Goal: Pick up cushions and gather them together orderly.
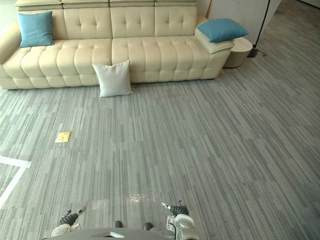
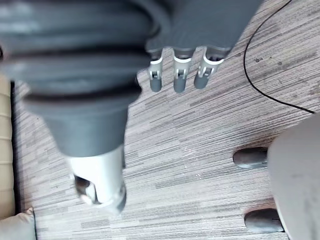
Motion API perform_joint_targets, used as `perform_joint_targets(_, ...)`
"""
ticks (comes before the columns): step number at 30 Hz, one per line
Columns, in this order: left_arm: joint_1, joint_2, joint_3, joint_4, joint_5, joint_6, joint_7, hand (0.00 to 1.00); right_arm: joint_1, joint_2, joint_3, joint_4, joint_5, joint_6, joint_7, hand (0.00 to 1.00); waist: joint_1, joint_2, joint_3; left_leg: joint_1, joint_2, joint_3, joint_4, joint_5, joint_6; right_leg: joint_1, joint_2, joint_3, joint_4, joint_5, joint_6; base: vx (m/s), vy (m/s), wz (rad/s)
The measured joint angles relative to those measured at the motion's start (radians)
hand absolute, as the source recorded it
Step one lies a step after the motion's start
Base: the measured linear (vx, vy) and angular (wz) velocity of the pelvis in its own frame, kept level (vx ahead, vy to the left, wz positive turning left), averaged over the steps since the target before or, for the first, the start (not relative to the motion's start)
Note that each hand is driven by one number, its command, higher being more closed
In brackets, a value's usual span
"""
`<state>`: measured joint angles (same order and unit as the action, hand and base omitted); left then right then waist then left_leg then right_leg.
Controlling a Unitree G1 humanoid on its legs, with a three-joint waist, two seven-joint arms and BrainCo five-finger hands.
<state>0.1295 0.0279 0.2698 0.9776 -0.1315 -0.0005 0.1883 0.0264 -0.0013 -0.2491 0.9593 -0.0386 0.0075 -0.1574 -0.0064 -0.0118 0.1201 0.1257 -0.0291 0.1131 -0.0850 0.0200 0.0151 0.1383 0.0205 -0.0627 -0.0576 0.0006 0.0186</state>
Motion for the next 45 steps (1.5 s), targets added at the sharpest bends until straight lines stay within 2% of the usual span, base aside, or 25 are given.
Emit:
perform_joint_targets(8, 0.023, 0.005, 0.062, 0.065, 0.039, 0.021, 0.000, 0.00, 0.000, 0.000, -0.069, 0.059, -0.016, 0.021, -0.004, 0.00, 0.013, 0.002, 0.002, 0.004, -0.002, -0.003, -0.001, 0.001, 0.001, 0.005, -0.002, -0.006, 0.000, -0.001, 0.000, -0.01, -0.005, 0.01)
perform_joint_targets(20, 0.029, 0.007, 0.055, 0.072, 0.059, 0.020, -0.021, 0.00, -0.006, 0.002, -0.119, 0.081, -0.046, 0.037, -0.003, 0.00, 0.024, -0.001, 0.007, -0.003, -0.019, -0.041, -0.002, 0.000, 0.000, 0.020, -0.020, -0.055, 0.000, -0.017, 0.016, -0.02, -0.006, 0.10)
perform_joint_targets(32, 0.027, 0.008, 0.054, 0.055, 0.077, 0.020, -0.019, 0.00, -0.001, 0.025, -0.187, 0.081, -0.004, 0.036, -0.005, 0.00, 0.036, -0.011, 0.014, -0.001, -0.041, -0.060, -0.002, 0.000, 0.009, 0.036, -0.041, -0.087, 0.000, -0.025, 0.027, 0.00, -0.001, 0.08)
perform_joint_targets(45, 0.026, 0.012, 0.041, 0.055, 0.078, 0.020, -0.019, 0.00, 0.001, 0.025, -0.189, 0.083, 0.014, 0.036, -0.005, 0.00, 0.036, -0.012, 0.014, 0.000, -0.046, -0.059, -0.002, -0.003, 0.005, 0.037, -0.047, -0.089, 0.000, -0.025, 0.028, -0.01, -0.005, 0.00)
